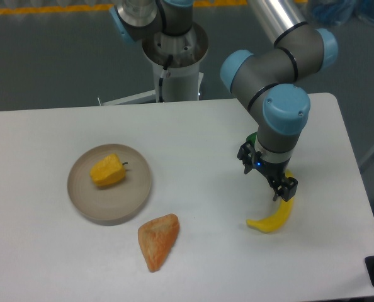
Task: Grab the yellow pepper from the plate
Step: 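Move the gripper from beside the banana over the yellow pepper on the plate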
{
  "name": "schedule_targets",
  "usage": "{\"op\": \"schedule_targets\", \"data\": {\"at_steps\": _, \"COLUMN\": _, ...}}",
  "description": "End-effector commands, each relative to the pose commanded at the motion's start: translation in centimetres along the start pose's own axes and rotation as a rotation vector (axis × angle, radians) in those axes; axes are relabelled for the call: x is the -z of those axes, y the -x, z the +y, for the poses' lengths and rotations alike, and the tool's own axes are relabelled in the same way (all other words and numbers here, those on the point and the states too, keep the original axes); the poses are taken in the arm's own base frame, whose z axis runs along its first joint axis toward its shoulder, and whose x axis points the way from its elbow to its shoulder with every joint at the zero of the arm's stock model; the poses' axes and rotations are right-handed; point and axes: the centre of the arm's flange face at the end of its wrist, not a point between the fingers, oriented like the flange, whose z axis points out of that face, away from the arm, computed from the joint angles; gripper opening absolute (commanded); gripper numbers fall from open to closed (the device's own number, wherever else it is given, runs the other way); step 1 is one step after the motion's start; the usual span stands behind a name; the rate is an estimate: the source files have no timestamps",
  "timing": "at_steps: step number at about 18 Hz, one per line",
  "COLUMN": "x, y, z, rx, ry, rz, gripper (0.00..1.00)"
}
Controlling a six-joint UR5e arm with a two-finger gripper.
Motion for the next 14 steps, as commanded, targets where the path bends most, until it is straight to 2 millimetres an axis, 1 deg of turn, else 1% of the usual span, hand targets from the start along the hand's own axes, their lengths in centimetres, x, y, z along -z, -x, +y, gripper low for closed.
{"op": "schedule_targets", "data": {"at_steps": 3, "x": -0.6, "y": 0.0, "z": -0.6, "rx": 0.009, "ry": 0.000, "rz": 0.008, "gripper": 1.00}}
{"op": "schedule_targets", "data": {"at_steps": 4, "x": -0.7, "y": -0.7, "z": -1.2, "rx": 0.021, "ry": -0.003, "rz": 0.013, "gripper": 1.00}}
{"op": "schedule_targets", "data": {"at_steps": 5, "x": -0.9, "y": -1.9, "z": -2.7, "rx": 0.040, "ry": -0.007, "rz": 0.022, "gripper": 1.00}}
{"op": "schedule_targets", "data": {"at_steps": 6, "x": -0.5, "y": -3.5, "z": -4.2, "rx": 0.073, "ry": -0.008, "rz": 0.022, "gripper": 1.00}}
{"op": "schedule_targets", "data": {"at_steps": 7, "x": 0.1, "y": -4.7, "z": -5.2, "rx": 0.089, "ry": -0.010, "rz": 0.017, "gripper": 1.00}}
{"op": "schedule_targets", "data": {"at_steps": 8, "x": 0.8, "y": -6.6, "z": -7.0, "rx": 0.079, "ry": -0.014, "rz": 0.012, "gripper": 1.00}}
{"op": "schedule_targets", "data": {"at_steps": 9, "x": 1.6, "y": -7.9, "z": -8.4, "rx": 0.060, "ry": -0.020, "rz": 0.004, "gripper": 1.00}}
{"op": "schedule_targets", "data": {"at_steps": 10, "x": 1.8, "y": -9.3, "z": -9.8, "rx": 0.039, "ry": -0.021, "rz": 0.008, "gripper": 1.00}}
{"op": "schedule_targets", "data": {"at_steps": 11, "x": 1.6, "y": -11.5, "z": -11.1, "rx": 0.028, "ry": -0.018, "rz": 0.020, "gripper": 1.00}}
{"op": "schedule_targets", "data": {"at_steps": 13, "x": 0.9, "y": -15.0, "z": -13.5, "rx": 0.026, "ry": -0.012, "rz": 0.041, "gripper": 1.00}}
{"op": "schedule_targets", "data": {"at_steps": 14, "x": 0.5, "y": -17.7, "z": -15.4, "rx": 0.031, "ry": -0.006, "rz": 0.057, "gripper": 1.00}}
